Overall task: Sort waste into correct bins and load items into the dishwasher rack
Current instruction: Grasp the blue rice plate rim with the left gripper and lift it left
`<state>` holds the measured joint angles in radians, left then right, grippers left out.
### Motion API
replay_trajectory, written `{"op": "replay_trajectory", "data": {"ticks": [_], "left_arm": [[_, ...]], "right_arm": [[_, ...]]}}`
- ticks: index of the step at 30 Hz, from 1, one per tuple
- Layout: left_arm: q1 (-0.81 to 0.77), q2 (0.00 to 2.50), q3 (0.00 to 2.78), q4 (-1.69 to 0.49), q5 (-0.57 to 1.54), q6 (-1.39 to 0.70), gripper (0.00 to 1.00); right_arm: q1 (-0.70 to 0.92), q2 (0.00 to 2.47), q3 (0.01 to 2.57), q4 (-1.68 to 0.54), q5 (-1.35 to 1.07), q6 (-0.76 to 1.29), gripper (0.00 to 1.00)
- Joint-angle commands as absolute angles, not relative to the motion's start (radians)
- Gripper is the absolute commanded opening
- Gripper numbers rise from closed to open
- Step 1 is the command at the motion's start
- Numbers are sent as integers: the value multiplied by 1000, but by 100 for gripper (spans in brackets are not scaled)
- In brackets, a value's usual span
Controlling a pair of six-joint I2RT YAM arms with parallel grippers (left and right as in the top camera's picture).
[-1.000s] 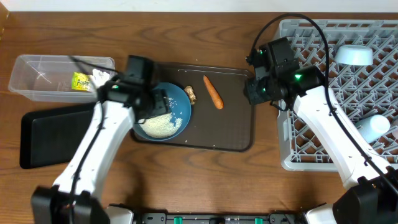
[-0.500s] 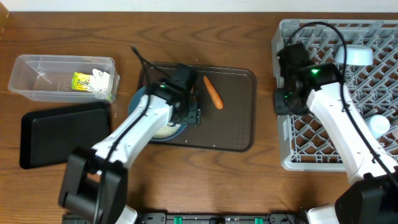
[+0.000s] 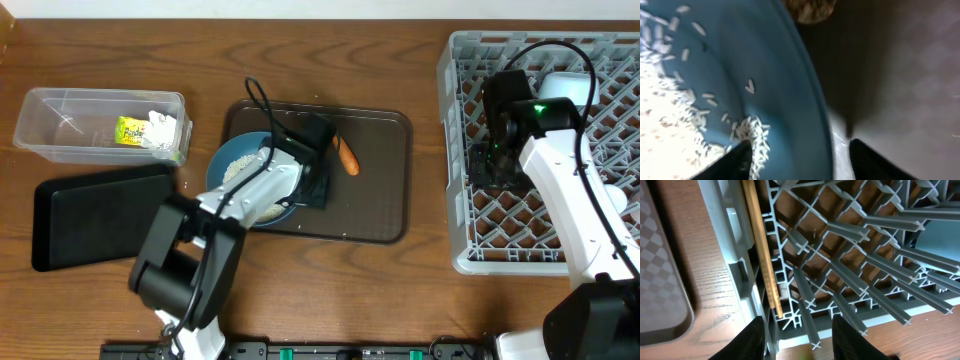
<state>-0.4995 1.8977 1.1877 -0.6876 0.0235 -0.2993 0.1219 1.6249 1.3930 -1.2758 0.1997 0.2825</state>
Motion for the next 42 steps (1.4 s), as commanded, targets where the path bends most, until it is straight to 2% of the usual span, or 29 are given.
{"op": "replay_trajectory", "data": {"ticks": [1, 7, 10, 12, 42], "left_arm": [[-502, 1939, 1197, -687, -2, -289, 52], [-502, 1950, 1197, -692, -46, -288, 22], [-502, 1950, 1197, -703, -84, -288, 10], [-502, 1946, 1197, -715, -104, -288, 6], [-501, 1625, 1211, -886, -170, -281, 6]], "right_arm": [[114, 1608, 1399, -1279, 213, 302, 39], [114, 1608, 1399, -1279, 213, 303, 39], [114, 1608, 1399, -1280, 213, 302, 38], [114, 1608, 1399, -1281, 213, 302, 38], [99, 1608, 1399, -1288, 213, 283, 38]]}}
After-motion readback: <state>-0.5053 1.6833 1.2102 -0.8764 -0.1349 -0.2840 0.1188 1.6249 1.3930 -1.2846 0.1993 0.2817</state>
